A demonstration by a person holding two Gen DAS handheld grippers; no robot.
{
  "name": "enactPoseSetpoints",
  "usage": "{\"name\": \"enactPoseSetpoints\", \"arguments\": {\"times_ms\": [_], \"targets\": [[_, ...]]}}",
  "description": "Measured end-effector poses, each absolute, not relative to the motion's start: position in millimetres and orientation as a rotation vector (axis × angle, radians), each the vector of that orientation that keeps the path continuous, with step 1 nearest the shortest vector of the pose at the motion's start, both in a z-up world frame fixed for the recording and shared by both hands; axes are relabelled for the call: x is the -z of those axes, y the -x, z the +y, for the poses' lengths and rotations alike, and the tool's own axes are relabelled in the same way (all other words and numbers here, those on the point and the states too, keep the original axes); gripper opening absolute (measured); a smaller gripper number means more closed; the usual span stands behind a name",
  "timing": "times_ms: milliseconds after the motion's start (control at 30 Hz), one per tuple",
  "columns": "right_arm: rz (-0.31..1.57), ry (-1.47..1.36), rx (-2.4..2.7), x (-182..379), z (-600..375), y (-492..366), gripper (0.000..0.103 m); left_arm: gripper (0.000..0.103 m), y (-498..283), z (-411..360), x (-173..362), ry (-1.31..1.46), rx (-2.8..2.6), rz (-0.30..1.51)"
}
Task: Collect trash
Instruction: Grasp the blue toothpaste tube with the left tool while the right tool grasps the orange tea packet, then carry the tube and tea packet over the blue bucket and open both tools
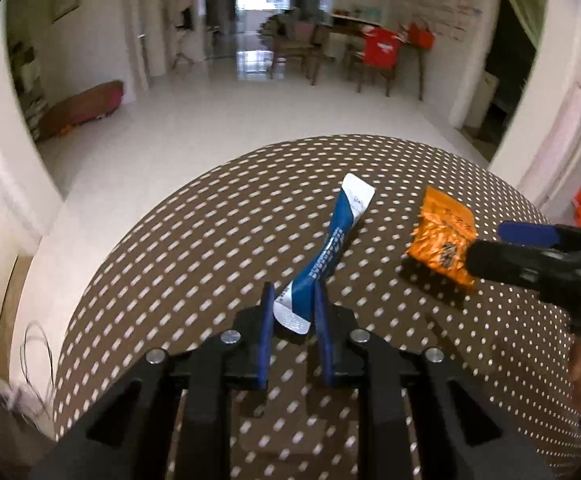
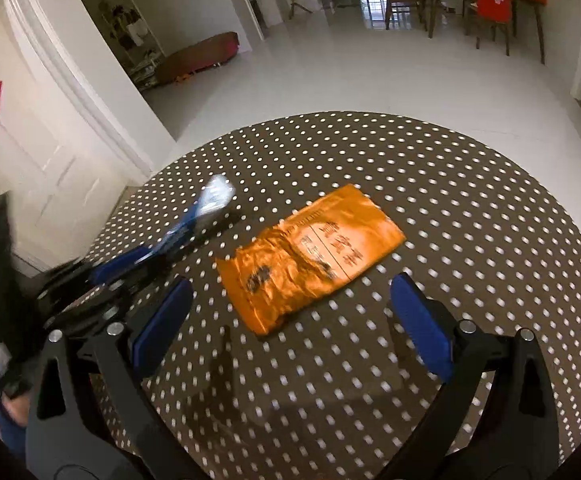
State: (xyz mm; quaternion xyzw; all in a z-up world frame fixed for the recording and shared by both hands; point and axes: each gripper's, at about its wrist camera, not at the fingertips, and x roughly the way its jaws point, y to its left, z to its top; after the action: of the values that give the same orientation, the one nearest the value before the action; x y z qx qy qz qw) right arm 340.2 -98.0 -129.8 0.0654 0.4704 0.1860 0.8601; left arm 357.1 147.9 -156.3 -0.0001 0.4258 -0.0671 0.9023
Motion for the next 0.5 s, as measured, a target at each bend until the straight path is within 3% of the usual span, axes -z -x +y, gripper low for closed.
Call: {"name": "enactPoseSetpoints", "arguments": {"times_ms": [167, 233, 300, 333, 500], "targets": [[0.957, -0.055, -0.342, 144, -65, -347, 0.097, 0.019, -332, 163, 158, 0.090, 0.079, 0.869], [0.916, 0.018, -0.305, 147, -59, -340, 0.087, 0.019, -325, 165, 157, 0.122, 0.073, 0.866], [0.903, 0.021, -0.304, 146, -64, -335, 0.062, 0.019, -317, 166, 154, 0.143, 0.070, 0.858], [0.913, -0.010, -0.326, 146, -71, -333, 0.057, 0.019, -313, 168, 153, 0.151, 0.072, 0.855], [0.930, -0.065, -0.372, 147, -97, -321, 0.056, 0.019, -303, 162, 146, 0.161, 0.090, 0.840]]}}
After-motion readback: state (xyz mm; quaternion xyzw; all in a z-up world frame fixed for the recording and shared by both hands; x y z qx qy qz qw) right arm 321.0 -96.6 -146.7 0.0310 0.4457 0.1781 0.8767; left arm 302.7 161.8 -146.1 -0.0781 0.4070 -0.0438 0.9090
